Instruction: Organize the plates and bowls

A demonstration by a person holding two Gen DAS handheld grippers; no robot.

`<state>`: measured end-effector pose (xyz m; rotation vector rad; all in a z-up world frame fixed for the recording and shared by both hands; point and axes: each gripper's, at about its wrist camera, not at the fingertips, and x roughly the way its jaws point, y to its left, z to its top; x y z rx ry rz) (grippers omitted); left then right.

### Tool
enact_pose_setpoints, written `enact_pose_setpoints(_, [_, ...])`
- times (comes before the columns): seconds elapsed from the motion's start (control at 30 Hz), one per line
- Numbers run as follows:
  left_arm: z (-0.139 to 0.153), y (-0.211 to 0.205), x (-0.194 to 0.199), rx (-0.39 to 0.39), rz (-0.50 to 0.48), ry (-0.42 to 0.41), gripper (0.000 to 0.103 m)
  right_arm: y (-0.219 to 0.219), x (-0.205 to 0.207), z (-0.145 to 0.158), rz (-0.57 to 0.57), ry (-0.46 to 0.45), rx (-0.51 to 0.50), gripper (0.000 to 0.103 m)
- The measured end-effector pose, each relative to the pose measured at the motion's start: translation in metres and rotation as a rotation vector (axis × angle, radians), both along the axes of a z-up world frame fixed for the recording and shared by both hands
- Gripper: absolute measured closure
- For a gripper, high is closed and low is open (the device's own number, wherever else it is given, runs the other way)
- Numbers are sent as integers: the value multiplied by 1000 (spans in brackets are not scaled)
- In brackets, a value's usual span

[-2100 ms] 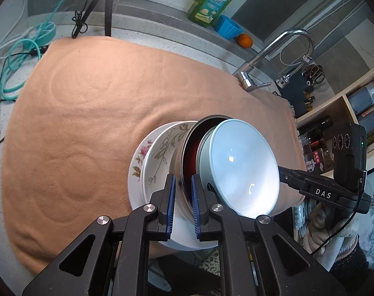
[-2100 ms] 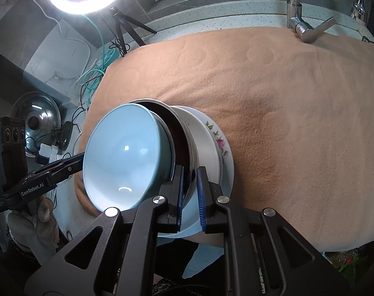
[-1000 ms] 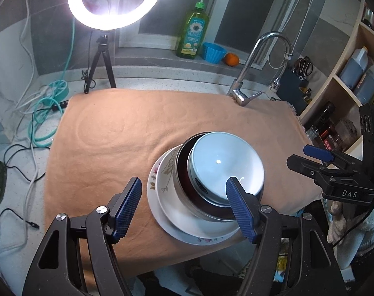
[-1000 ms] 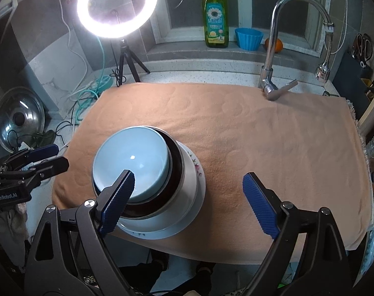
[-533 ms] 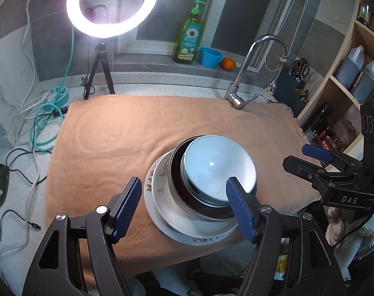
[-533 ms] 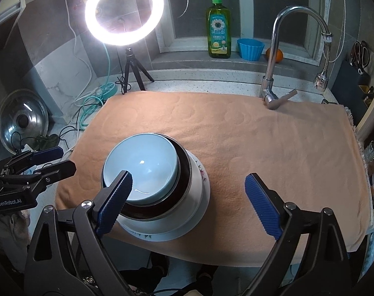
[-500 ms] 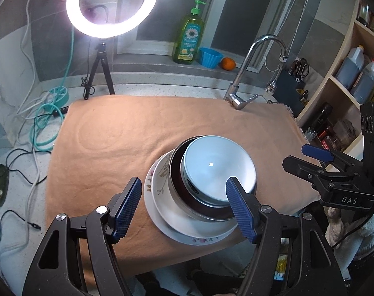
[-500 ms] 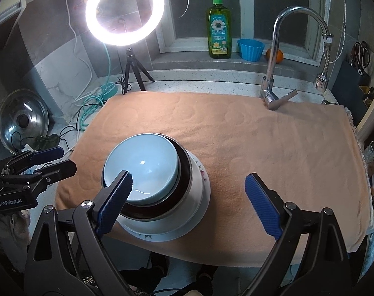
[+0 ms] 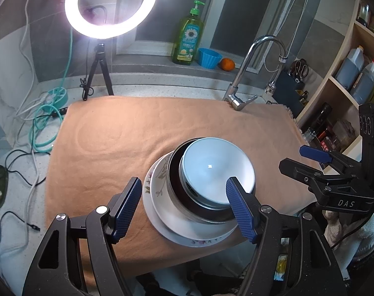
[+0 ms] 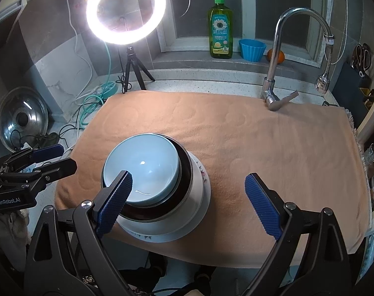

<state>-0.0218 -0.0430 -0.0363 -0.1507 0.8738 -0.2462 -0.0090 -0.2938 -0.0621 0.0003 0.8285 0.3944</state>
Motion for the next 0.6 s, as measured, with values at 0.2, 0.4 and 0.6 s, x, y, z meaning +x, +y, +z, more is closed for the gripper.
enact_pose_setpoints(0.2, [-1,0,1,-1,0,4,32,0,1,0,4,-3,-3,8])
enact_pose_setpoints(0.4, [-1,-1,1,3,-3,5,32,0,0,0,1,0,0,8])
enact_pose_setpoints(0.6, [-1,-3,1,19,-1,2,32,1,1,-1,1,1,-1,8])
